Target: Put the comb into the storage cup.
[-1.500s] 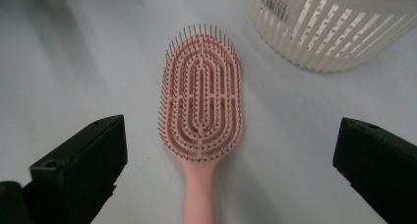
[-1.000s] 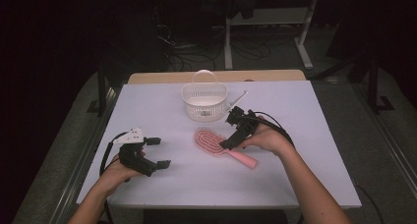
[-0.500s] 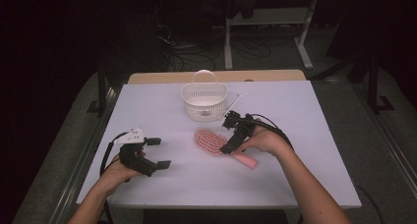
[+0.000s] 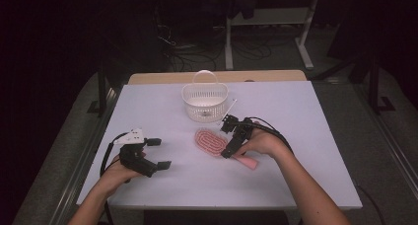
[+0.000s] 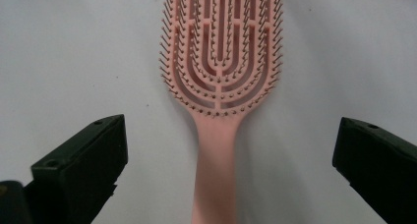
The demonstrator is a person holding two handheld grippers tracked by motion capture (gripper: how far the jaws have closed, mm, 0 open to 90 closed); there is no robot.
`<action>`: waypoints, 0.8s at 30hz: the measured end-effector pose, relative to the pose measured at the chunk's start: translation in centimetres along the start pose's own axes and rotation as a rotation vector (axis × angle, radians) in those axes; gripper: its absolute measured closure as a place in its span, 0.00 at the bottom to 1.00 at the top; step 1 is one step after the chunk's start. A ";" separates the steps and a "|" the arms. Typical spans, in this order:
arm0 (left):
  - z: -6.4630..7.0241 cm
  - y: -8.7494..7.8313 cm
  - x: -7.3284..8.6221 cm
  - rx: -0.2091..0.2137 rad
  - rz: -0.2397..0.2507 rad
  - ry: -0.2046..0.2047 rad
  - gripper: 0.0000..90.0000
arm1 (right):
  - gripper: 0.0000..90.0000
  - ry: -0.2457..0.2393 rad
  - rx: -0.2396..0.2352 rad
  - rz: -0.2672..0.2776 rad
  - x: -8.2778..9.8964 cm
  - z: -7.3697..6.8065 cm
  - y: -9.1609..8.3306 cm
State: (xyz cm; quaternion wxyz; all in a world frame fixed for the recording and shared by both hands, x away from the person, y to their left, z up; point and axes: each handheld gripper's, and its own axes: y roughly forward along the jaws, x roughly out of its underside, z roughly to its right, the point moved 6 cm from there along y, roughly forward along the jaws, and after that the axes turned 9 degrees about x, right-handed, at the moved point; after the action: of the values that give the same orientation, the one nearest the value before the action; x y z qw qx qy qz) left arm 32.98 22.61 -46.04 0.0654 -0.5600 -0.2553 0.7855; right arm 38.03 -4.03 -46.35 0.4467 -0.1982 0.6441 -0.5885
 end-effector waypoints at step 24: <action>0.0 0.0 0.0 0.001 -0.001 0.002 0.00 | 0.00 -0.023 0.029 -0.102 0.6 -0.2 2.1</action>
State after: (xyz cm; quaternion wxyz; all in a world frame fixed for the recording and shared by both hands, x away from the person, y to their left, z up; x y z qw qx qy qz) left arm 32.95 22.55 -46.06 0.0662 -0.5605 -0.2551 0.7851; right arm 38.10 -3.90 -48.53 0.4263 -0.2312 0.6192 -0.6176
